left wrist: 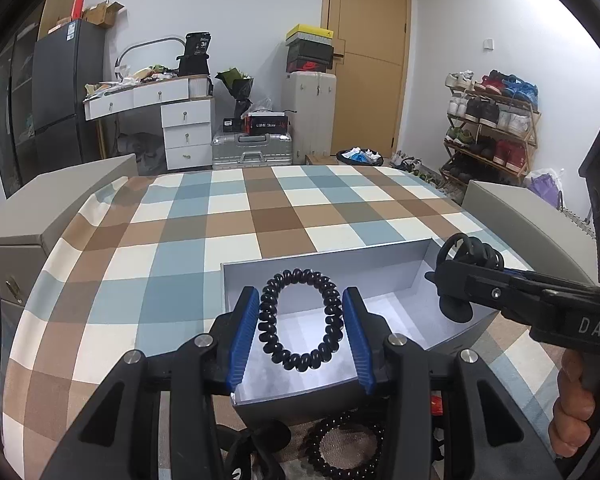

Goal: Organize jewelry
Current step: 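Carry both held items into the grey box and open both grippers, then move the right gripper toward the white round pin badge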

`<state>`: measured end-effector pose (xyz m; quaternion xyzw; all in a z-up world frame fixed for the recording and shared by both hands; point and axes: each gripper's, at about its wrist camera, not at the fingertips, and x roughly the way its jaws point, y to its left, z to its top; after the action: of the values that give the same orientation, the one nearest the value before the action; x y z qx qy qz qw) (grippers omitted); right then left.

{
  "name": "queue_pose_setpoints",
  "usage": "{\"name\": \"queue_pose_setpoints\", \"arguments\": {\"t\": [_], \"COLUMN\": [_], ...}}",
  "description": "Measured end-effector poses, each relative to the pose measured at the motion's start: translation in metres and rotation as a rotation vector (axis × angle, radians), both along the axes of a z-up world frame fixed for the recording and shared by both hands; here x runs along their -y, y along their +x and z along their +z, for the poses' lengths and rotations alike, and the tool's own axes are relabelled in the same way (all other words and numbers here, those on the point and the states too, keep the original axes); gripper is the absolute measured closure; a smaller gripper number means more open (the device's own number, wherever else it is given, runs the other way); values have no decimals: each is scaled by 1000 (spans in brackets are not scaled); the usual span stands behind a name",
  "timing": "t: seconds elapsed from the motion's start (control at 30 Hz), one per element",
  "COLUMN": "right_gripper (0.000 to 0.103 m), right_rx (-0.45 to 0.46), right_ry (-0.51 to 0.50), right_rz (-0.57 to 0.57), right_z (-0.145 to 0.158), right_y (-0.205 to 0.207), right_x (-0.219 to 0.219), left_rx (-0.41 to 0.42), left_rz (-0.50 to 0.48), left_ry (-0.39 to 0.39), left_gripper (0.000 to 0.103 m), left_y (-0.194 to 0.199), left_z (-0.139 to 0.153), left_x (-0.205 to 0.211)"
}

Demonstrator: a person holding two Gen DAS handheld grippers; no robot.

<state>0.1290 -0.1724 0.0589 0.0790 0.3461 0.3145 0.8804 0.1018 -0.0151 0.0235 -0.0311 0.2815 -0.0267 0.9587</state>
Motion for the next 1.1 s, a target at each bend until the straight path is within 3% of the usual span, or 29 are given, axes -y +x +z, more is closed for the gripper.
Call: {"name": "queue_pose_setpoints", "arguments": {"t": [0.13,0.2,0.3,0.37,0.43,0.5,0.53,0.63,0.8,0.97,1.1], "right_gripper": [57,49,44,30,19,10,6,0,0,0,0], "right_rx": [1,13,36,57,72,63,45,13,30,0,-40], "right_ry": [-16,-16,-23,-35,-60,-94,-124,-193,-306,-416,-409], "right_rz": [5,4,-6,-9,-3,15,33,66,85,81,71], "right_z": [0,2,9,13,17,16,15,8,-4,-19,-28], "right_y": [-2,-4,-10,-17,-25,-28,-30,-33,-34,-27,-18], "right_x": [-3,-2,3,6,10,11,11,10,12,19,29], "left_rx": [-10,-6,-2,-3,4,7,7,5,-5,-51,-79], "left_rz": [-36,-44,-32,-32,-46,-46,-38,-45,-22,2,-6], "left_ry": [-19,-22,9,19,18,31,38,35,91,89,87], "left_gripper": [59,55,37,19,18,10,1,1,1,1,1], "left_y": [-2,-6,-12,-17,-27,-33,-37,-42,-37,-28,-29], "left_z": [2,5,9,10,11,12,12,10,7,-7,-15], "left_x": [0,1,2,1,-1,-3,-4,-9,-13,-22,-26]}}
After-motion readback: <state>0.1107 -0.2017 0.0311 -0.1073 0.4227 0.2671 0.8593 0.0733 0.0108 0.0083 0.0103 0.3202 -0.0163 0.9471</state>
